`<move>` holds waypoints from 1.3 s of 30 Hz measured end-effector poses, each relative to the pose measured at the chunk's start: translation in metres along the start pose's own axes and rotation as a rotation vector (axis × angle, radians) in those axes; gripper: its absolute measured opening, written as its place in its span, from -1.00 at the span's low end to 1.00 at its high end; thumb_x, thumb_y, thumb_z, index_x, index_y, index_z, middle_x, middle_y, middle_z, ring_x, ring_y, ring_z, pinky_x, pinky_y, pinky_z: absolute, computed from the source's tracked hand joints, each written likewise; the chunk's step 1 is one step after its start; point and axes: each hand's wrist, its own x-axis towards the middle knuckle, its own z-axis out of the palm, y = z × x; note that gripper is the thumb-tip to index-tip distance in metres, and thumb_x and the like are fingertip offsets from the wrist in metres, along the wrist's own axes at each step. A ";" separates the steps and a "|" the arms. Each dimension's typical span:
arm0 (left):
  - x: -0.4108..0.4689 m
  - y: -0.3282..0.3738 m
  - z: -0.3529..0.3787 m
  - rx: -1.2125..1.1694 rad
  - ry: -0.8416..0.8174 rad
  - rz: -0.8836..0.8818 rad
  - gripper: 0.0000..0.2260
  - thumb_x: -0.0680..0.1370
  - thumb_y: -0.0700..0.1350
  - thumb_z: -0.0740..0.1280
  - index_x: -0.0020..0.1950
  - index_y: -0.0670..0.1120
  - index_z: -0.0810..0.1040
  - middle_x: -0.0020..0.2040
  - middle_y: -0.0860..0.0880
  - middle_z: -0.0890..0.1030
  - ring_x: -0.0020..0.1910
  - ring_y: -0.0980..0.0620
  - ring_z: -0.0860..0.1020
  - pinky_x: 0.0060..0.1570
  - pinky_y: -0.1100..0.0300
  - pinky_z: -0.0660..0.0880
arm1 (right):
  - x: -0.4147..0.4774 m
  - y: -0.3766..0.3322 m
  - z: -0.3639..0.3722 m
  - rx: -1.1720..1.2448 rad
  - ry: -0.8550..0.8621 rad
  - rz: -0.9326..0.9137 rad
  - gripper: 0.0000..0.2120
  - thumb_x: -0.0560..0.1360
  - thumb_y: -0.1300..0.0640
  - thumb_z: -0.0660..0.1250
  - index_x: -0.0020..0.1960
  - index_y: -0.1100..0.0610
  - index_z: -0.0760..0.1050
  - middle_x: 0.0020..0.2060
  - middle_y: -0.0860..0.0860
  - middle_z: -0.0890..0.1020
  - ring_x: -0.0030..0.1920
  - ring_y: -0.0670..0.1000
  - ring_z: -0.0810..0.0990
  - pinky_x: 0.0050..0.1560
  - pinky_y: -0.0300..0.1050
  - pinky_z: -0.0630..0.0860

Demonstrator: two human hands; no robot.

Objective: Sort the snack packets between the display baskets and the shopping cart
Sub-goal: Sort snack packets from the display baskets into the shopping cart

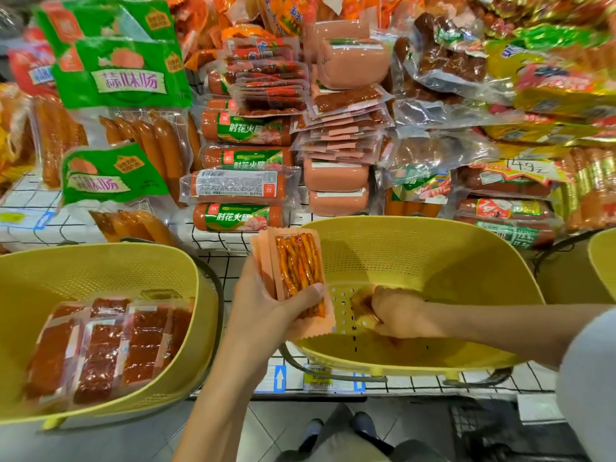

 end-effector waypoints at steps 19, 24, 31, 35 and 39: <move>-0.005 0.013 0.029 -0.165 -0.284 0.055 -0.53 0.37 -0.15 0.42 0.27 -0.14 0.46 0.05 -0.07 0.69 0.01 -0.05 0.67 -0.09 0.13 0.63 | -0.142 0.008 -0.062 1.690 0.380 -0.617 -0.72 0.40 0.19 0.37 0.10 0.21 0.58 0.00 0.09 0.69 0.01 0.03 0.67 -0.08 -0.15 0.62; -0.005 0.016 0.028 -0.256 -0.390 -0.016 -0.61 0.41 -0.13 0.37 0.23 -0.13 0.52 0.00 -0.13 0.69 -0.11 -0.02 0.68 -0.25 0.22 0.59 | -0.147 0.007 -0.060 1.144 1.025 -0.727 -0.71 0.30 0.35 0.45 0.01 0.17 0.64 0.09 0.13 0.59 0.15 0.05 0.53 0.08 -0.17 0.52; -0.012 0.017 0.033 -0.280 -0.456 -0.022 -0.50 0.30 -0.03 0.45 0.23 -0.06 0.52 0.04 -0.11 0.69 0.01 -0.08 0.67 -0.13 0.11 0.63 | -0.138 -0.004 -0.034 1.094 0.939 -0.795 -0.47 0.34 0.62 0.12 0.08 0.12 0.53 0.18 0.07 0.55 0.32 0.00 0.44 0.29 -0.04 0.45; -0.017 0.019 0.035 -0.192 -0.393 0.079 -0.50 0.29 -0.17 0.46 0.22 -0.04 0.48 0.02 -0.04 0.69 0.01 -0.02 0.67 -0.15 0.19 0.61 | -0.140 -0.009 -0.029 1.732 0.849 -0.556 -0.62 0.39 0.17 0.33 0.20 0.15 0.48 0.14 0.00 0.62 0.24 -0.01 0.54 0.26 0.01 0.46; -0.025 0.026 0.043 -0.004 -0.448 0.235 -0.55 0.37 -0.05 0.44 0.23 0.01 0.45 0.02 0.07 0.67 0.02 0.10 0.64 -0.07 0.29 0.58 | -0.139 -0.025 -0.018 2.090 0.167 -0.613 -0.39 0.39 -0.06 0.39 0.36 0.16 0.38 0.23 0.15 0.57 0.24 0.15 0.55 0.19 0.19 0.51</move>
